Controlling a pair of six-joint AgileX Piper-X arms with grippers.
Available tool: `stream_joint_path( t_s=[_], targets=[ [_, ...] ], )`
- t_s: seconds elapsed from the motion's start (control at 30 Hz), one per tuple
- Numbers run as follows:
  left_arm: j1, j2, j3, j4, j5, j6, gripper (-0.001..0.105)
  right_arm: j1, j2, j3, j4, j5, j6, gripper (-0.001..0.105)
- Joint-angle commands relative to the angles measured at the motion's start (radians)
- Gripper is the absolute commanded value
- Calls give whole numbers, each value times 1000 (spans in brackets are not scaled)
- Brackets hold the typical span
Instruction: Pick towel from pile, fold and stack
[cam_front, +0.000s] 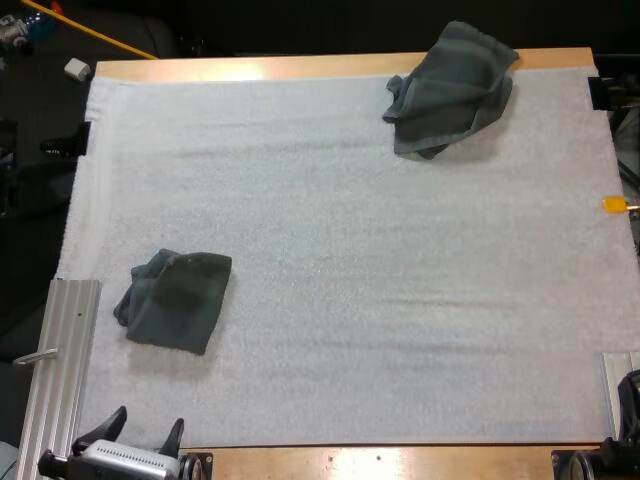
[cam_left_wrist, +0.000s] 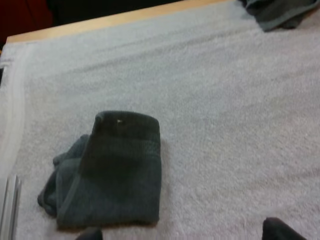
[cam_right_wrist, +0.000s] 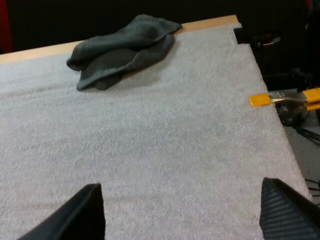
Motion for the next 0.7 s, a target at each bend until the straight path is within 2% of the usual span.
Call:
stream_joint_path(
  t_s=[0.0, 0.2, 0.43, 0.6, 0.67],
  targets=[
    [0, -143, 4, 36, -1, -8, 60, -2, -43, 0, 1, -3, -8, 63],
    [3, -132, 30, -65, -1, -4, 60, -2, -43, 27, -95, -6, -12, 63],
    [2, -129, 94, -310, 1, -1, 60, -2, -47, 96, -288, -6, -13, 63],
    [1, -127, 157, -399, -1, 0, 61, -4, -47, 168, -337, -8, -9, 63],
    [0, -145, 143, -415, 4, 2, 61, -4, -40, 148, -327, 1, -11, 64]
  ],
)
